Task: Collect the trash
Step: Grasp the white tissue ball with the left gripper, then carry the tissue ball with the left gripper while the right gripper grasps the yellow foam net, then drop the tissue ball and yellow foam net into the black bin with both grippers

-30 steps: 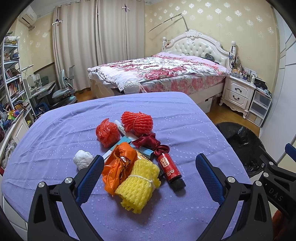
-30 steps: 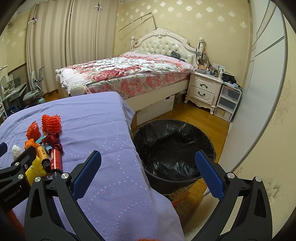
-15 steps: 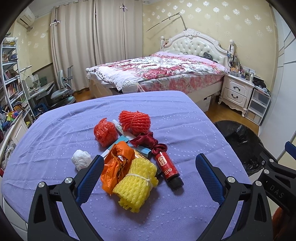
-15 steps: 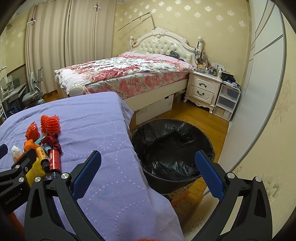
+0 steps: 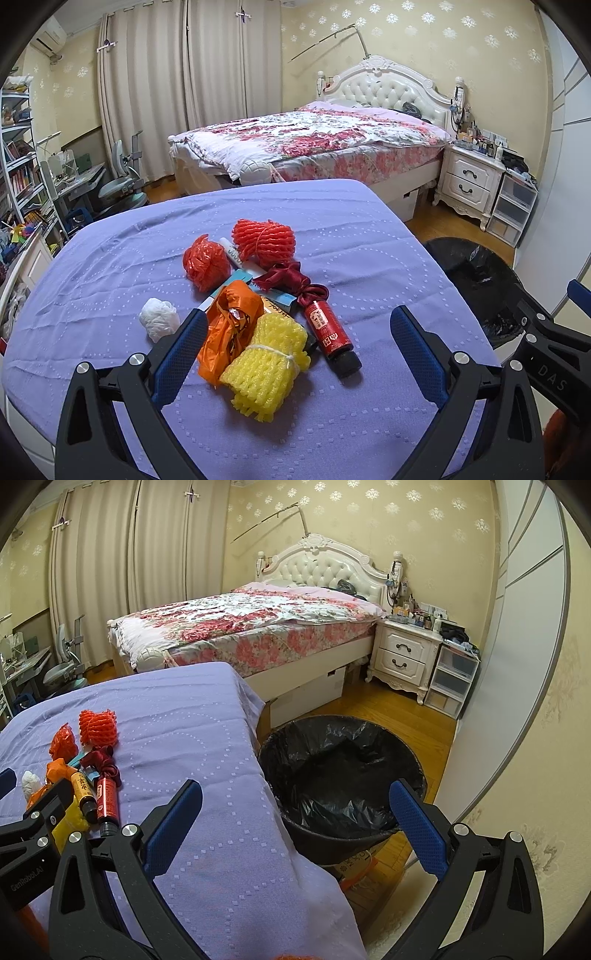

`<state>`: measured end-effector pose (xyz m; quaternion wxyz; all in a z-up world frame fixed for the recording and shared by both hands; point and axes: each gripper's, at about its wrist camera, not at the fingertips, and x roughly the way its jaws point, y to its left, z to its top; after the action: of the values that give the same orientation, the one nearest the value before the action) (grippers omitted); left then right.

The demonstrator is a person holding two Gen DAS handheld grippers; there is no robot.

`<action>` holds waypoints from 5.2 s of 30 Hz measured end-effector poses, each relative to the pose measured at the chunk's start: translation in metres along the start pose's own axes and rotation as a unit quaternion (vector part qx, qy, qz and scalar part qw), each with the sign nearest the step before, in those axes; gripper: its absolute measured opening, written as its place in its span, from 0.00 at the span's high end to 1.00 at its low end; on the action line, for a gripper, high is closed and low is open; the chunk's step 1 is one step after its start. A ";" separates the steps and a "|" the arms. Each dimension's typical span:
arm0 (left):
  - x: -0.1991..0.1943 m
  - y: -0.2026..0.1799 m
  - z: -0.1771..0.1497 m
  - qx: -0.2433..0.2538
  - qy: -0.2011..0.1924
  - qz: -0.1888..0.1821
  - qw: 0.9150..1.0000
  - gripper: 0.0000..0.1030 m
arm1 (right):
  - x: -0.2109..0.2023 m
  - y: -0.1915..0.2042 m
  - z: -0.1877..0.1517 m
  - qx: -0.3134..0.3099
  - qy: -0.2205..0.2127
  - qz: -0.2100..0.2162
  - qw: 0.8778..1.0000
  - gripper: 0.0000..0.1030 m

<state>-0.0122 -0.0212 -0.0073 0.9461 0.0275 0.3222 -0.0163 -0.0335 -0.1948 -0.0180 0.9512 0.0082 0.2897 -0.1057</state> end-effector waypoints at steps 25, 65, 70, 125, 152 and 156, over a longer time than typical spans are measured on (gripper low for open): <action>0.005 0.032 -0.002 -0.011 0.019 0.020 1.000 0.27 | 0.005 0.013 -0.004 -0.008 0.046 0.048 0.998 0.27; 0.052 0.152 -0.019 -0.054 0.093 0.008 0.994 0.64 | 0.004 0.130 -0.009 -0.096 0.078 0.148 0.981 0.34; 0.039 0.159 -0.023 -0.060 0.082 0.017 0.995 0.66 | -0.006 0.142 -0.011 -0.104 0.073 0.162 0.979 0.34; -0.024 0.184 -0.045 -0.087 0.029 0.060 0.994 0.66 | -0.036 0.157 -0.032 -0.104 0.081 0.211 0.969 0.63; 0.049 -0.042 0.061 0.043 -0.002 -0.113 0.993 0.66 | 0.051 -0.048 0.046 0.032 0.011 0.021 0.999 0.62; 0.072 -0.076 0.065 0.063 0.009 -0.121 0.991 0.66 | 0.068 -0.064 0.046 0.038 0.013 0.003 0.999 0.62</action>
<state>0.0807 -0.1020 -0.0034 0.9305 0.0483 0.3303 -0.1506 0.0338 -0.2740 -0.0148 0.9468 0.0467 0.2975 -0.1134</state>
